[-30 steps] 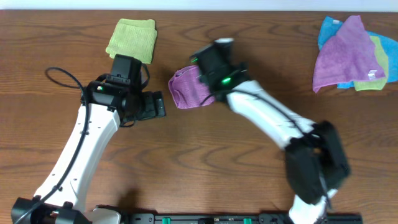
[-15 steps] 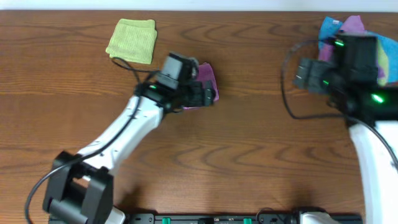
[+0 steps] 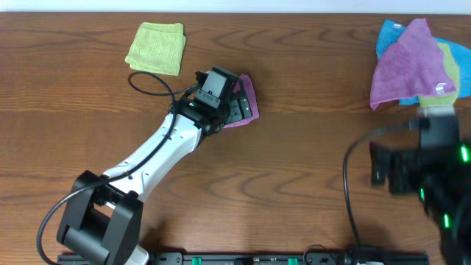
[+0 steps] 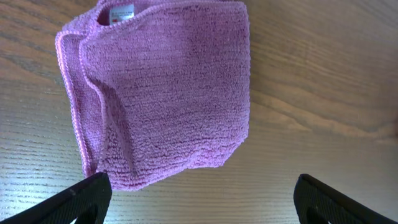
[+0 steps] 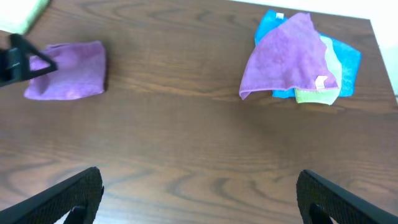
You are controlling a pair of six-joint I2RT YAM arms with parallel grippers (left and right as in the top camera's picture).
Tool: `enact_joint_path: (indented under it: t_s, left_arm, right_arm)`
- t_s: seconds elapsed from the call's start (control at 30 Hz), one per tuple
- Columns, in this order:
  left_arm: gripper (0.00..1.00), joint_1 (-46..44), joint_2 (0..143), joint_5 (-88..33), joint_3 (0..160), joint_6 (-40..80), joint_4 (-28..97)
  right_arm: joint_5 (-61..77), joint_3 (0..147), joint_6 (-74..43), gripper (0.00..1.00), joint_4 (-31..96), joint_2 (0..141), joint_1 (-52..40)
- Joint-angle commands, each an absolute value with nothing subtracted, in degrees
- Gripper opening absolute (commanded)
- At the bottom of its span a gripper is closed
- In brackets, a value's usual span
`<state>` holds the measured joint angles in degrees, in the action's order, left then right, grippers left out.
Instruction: Fold the cloth
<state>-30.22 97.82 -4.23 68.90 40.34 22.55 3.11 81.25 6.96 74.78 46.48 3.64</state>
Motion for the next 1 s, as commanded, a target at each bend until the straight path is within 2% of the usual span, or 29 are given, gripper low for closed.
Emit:
enact_joint_path:
  t_s: [0.0, 0.2, 0.3, 0.43, 0.63, 0.97]
  left_arm:
    - [0.95, -30.0, 98.2, -3.0, 68.8, 40.7, 22.8]
    - [0.95, -30.1, 98.2, -6.3, 68.8, 37.2, 24.0]
    - [0.95, -30.1, 98.2, -6.3, 68.8, 37.2, 24.0]
    - [0.95, -30.1, 98.2, -7.1, 68.8, 37.2, 24.0]
    - [0.95, -30.1, 98.2, -7.1, 68.8, 37.2, 23.7]
    - [0.95, -30.1, 98.2, -7.1, 68.8, 36.6, 23.0]
  right_arm:
    - [4.5, 77.2, 5.2, 0.99, 75.4, 40.0, 4.2]
    - [3.1, 56.7, -5.3, 0.99, 63.6, 23.0, 4.1]
    - [0.6, 47.1, -11.7, 0.99, 59.4, 18.5, 4.1]
    - [3.2, 39.8, -12.9, 0.99, 49.9, 16.6, 4.1]
    - [0.4, 35.9, -13.1, 0.99, 51.0, 16.9, 4.1]
    - [0.4, 35.7, -13.1, 0.99, 62.6, 16.9, 4.1]
